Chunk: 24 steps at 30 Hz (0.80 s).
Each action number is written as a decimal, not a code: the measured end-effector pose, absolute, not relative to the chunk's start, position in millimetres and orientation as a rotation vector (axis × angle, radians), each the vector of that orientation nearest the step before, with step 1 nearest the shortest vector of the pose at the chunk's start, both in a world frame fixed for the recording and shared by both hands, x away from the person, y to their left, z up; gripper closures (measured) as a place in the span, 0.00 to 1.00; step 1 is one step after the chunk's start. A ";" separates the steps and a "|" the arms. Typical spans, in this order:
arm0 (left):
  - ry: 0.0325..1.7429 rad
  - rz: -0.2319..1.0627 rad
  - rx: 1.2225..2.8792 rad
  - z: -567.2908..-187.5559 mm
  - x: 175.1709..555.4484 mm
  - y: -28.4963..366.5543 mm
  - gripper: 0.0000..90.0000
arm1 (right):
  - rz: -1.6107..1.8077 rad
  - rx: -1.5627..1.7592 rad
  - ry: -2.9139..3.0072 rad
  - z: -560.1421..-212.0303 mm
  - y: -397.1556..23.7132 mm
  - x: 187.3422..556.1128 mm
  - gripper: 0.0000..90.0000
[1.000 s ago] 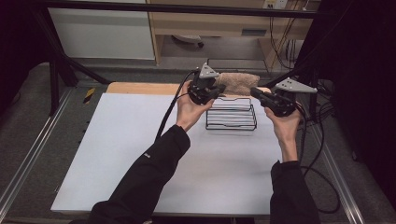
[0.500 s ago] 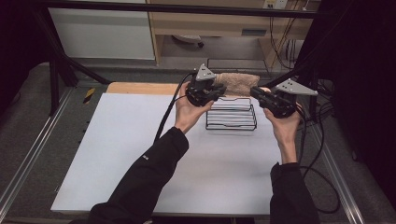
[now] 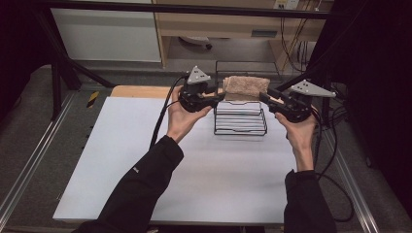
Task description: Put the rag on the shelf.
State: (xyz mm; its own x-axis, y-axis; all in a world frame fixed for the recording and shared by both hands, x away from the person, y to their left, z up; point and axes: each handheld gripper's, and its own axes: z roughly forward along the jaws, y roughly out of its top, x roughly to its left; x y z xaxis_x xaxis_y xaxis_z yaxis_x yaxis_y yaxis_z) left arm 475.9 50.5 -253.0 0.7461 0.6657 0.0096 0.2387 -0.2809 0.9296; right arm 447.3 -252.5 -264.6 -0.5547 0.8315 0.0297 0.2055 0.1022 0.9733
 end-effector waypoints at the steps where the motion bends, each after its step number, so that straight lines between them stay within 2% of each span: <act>1: 0.704 0.486 1.856 -254.2 475.3 53.6 0.60 | 1.482 1.015 1.835 -264.4 -252.5 446.6 0.61; 14: 0.738 0.449 1.888 -275.3 461.6 92.7 0.41 | 1.466 1.047 1.868 -266.4 -253.1 434.5 0.25; 24: 0.784 0.428 1.933 -306.4 446.5 127.6 0.27 | 1.453 1.086 1.919 -286.0 -255.0 427.4 0.11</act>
